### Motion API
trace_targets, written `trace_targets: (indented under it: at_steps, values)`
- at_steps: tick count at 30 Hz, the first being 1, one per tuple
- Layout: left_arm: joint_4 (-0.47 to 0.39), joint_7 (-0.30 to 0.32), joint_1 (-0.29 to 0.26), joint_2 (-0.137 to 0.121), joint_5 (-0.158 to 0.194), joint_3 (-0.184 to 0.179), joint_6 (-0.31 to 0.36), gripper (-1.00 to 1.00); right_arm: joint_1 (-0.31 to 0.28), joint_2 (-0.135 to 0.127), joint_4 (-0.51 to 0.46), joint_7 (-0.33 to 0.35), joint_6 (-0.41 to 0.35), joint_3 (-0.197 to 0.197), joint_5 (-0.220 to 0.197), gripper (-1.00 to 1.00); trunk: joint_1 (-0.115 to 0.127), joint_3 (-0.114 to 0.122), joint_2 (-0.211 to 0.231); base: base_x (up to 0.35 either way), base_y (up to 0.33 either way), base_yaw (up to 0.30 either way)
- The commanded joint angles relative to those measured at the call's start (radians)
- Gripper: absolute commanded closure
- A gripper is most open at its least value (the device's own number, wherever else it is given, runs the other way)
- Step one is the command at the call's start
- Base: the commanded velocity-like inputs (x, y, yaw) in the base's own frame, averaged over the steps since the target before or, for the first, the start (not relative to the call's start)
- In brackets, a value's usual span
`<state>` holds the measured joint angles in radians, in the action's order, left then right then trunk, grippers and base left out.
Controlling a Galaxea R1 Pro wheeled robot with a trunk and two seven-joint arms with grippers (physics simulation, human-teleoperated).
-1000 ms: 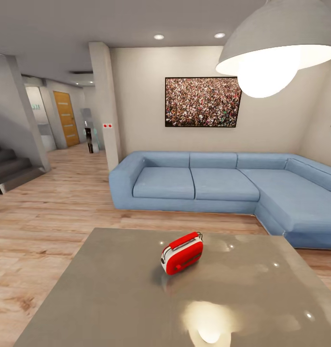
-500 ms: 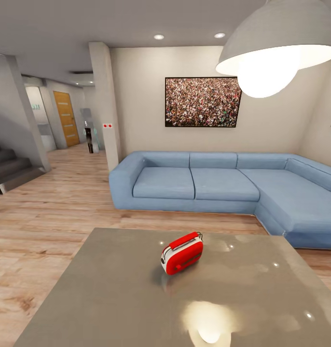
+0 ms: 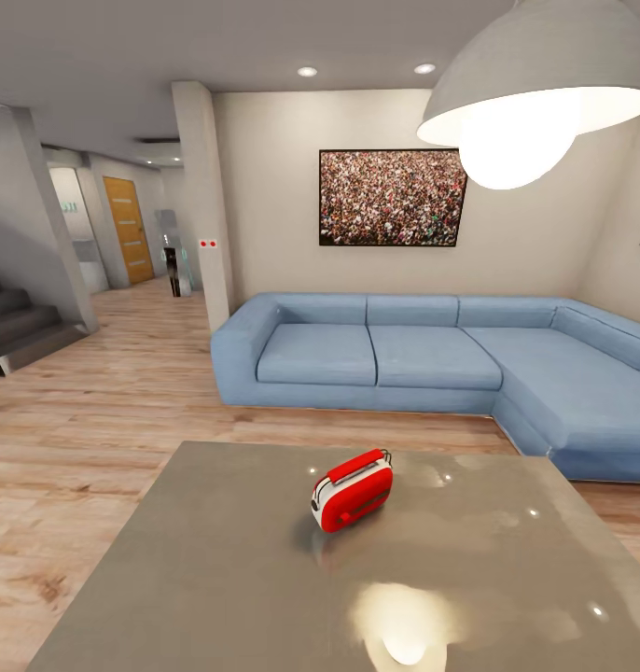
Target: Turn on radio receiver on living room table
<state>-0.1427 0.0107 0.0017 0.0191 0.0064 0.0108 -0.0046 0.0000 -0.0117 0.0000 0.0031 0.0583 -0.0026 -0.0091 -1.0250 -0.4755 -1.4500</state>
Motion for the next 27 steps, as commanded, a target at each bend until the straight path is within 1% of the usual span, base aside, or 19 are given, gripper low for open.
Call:
trace_targets:
  at_steps: [1, 7, 17, 27]
  values:
    - [0.0, 0.0, 0.0, -0.001, 0.0, 0.0, 0.0, -1.0, 0.0, 0.0, 0.0, 0.0, 0.0, 0.0, 0.0, -1.0, 0.0, 0.0, 0.0, 0.0, 0.0, 0.0]
    - [0.0, 0.0, 0.0, -0.006, 0.0, -0.001, 0.0, -1.0, 0.0, 0.001, 0.0, -0.001, 0.0, -0.002, -0.003, -1.0, 0.0, 0.0, 0.0, 0.0, 0.0, 0.0]
    - [0.0, 0.0, 0.0, -0.007, 0.0, 0.0, 0.0, -1.0, 0.0, 0.002, 0.0, -0.004, 0.0, -0.003, -0.009, -1.0, 0.0, 0.0, 0.0, 0.0, 0.0, 0.0]
    - [0.0, 0.0, 0.0, -0.007, 0.0, 0.0, 0.0, -1.0, 0.0, 0.001, 0.0, -0.005, 0.0, -0.001, -0.005, -1.0, 0.0, 0.0, 0.0, 0.0, 0.0, 0.0]
